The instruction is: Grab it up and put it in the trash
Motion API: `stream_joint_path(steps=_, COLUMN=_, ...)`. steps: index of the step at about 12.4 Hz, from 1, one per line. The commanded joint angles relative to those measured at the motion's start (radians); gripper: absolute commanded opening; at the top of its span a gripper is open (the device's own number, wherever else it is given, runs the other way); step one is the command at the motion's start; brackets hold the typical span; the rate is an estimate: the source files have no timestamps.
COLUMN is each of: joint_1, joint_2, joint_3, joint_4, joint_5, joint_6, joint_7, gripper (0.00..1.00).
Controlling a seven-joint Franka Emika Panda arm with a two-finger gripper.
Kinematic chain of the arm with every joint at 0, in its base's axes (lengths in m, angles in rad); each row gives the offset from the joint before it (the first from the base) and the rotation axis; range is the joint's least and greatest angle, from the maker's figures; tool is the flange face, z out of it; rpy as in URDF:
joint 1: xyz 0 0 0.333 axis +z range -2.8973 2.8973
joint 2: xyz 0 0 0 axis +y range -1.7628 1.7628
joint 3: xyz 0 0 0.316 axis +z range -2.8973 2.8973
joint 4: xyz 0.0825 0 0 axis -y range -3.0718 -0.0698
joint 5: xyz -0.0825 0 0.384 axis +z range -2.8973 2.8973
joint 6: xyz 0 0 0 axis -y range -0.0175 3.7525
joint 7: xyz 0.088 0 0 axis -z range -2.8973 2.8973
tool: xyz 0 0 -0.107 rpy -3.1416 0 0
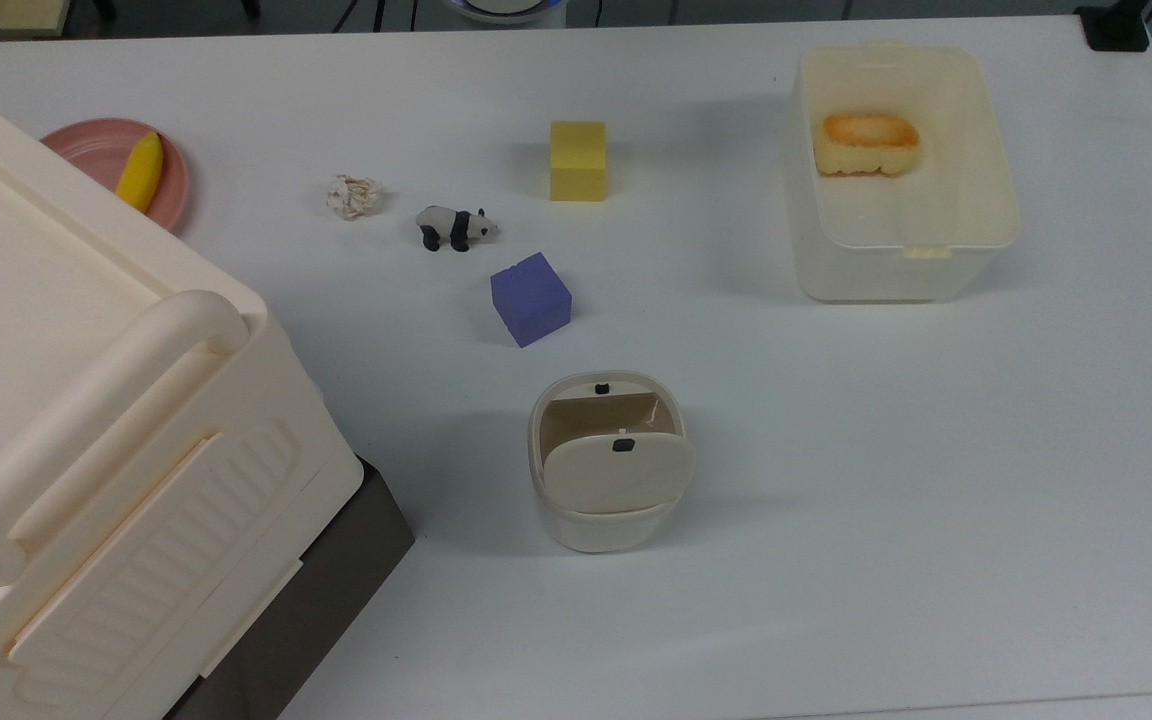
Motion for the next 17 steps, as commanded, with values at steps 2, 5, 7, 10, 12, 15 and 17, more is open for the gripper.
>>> stream_joint_path(steps=2, joint_1=0.002, joint_2=0.005, joint_3=-0.004, joint_4=-0.04, joint_5=-0.012, joint_6=0.038, joint_7=0.013, gripper=1.0)
stream_joint_path(steps=5, joint_1=0.002, joint_2=0.006, joint_3=-0.004, joint_4=-0.043, joint_5=-0.012, joint_6=0.038, joint_7=0.011, gripper=1.0)
stream_joint_path(steps=7, joint_1=0.002, joint_2=0.014, joint_3=-0.004, joint_4=-0.04, joint_5=-0.013, joint_6=0.038, joint_7=0.011, gripper=1.0)
stream_joint_path(steps=10, joint_1=0.001, joint_2=0.022, joint_3=-0.006, joint_4=-0.036, joint_5=-0.02, joint_6=0.038, joint_7=0.01, gripper=1.0)
stream_joint_path(steps=12, joint_1=0.002, joint_2=0.023, joint_3=-0.006, joint_4=-0.036, joint_5=-0.02, joint_6=0.038, joint_7=0.011, gripper=1.0)
stream_joint_path(steps=15, joint_1=0.004, joint_2=0.023, joint_3=-0.006, joint_4=-0.037, joint_5=-0.02, joint_6=0.038, joint_7=0.014, gripper=1.0)
stream_joint_path(steps=17, joint_1=0.001, joint_2=0.022, joint_3=-0.01, joint_4=-0.042, joint_5=-0.02, joint_6=0.038, joint_7=0.014, gripper=1.0)
